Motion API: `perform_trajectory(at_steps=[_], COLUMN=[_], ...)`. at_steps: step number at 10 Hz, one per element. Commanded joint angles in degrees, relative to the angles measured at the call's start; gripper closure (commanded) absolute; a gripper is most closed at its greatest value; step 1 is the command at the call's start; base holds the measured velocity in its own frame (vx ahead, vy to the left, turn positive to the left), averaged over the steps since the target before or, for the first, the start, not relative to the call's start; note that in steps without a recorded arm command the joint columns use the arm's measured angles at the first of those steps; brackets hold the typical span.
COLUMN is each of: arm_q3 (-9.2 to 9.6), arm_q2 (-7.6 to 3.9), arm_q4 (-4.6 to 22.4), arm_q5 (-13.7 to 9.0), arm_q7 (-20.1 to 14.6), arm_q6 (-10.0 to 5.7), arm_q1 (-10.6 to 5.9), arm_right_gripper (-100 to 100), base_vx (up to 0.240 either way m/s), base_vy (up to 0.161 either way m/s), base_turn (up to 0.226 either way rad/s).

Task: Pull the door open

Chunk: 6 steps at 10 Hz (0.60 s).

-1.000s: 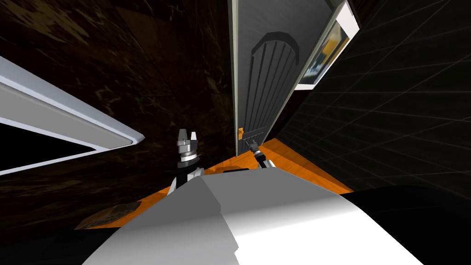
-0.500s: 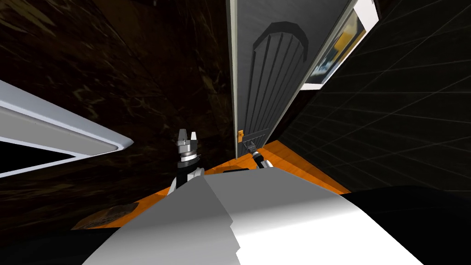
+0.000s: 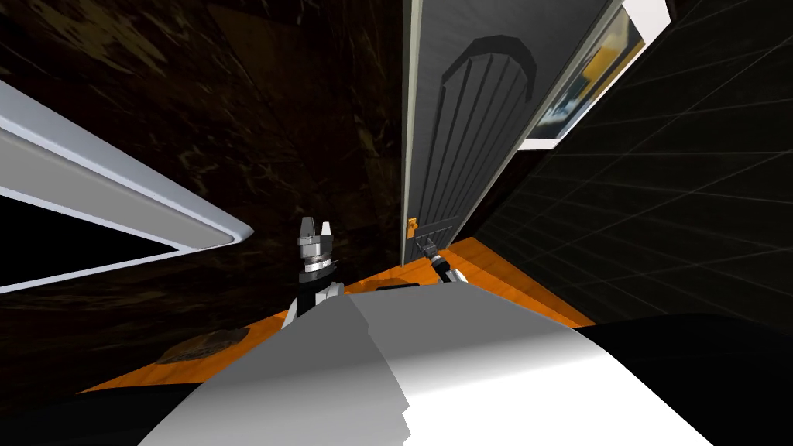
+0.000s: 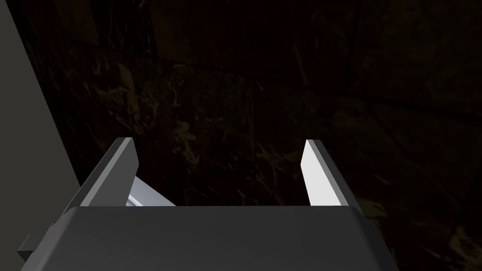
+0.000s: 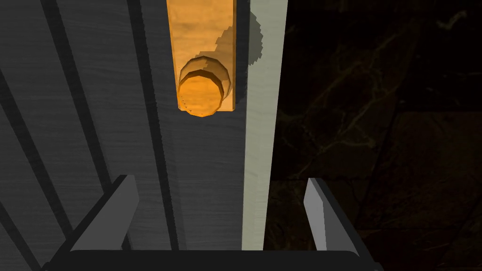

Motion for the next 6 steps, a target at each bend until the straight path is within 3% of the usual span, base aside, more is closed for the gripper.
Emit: perform_trajectory(at_steps=[1,3,6], arm_q3=[-2.16,-3.71,-7.58], arm_q2=[-1.66,-2.80,-5.54], arm_q4=[2.0,3.3,6.7], arm_q5=[-1.1,-1.9,-4.0], arm_q7=[-0.6,-1.0,-2.0], arm_q6=[-1.01,-1.80,-3.78], arm_q1=[-1.20,-1.90,-3.66], arm_right_gripper=[-100,-100,-100], base_vx=[0.027,0.052,0.124], base_vy=[0.157,0.118,0.094], base_turn=[0.117,0.075,0.116])
